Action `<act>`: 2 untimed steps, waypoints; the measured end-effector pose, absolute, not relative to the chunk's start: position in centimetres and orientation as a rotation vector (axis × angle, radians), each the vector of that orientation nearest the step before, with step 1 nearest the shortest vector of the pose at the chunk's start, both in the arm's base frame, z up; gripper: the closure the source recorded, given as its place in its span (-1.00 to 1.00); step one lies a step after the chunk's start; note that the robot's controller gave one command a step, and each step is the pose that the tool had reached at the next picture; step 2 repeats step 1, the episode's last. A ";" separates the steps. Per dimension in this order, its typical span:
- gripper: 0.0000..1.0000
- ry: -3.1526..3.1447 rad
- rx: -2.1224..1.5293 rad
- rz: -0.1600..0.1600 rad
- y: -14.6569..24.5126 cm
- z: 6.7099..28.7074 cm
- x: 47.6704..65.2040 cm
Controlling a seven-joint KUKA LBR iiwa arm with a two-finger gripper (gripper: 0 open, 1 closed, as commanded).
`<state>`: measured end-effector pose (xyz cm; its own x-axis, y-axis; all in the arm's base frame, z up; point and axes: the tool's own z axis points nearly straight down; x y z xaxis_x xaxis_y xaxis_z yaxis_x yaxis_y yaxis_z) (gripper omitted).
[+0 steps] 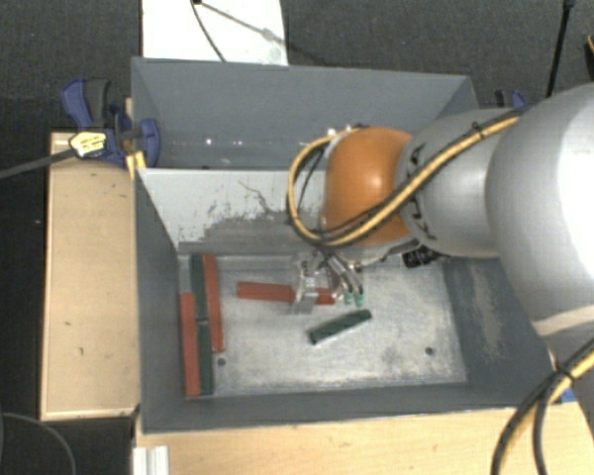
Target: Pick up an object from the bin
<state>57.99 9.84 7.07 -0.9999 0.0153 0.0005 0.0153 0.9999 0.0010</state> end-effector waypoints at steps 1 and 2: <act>1.00 -3.151 0.009 -0.003 10.0 22.0 56.8; 1.00 -3.151 0.009 -0.003 10.0 22.0 56.8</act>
Offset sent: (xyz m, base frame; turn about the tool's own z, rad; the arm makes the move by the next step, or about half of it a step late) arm -0.0139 0.0015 0.1434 -0.0268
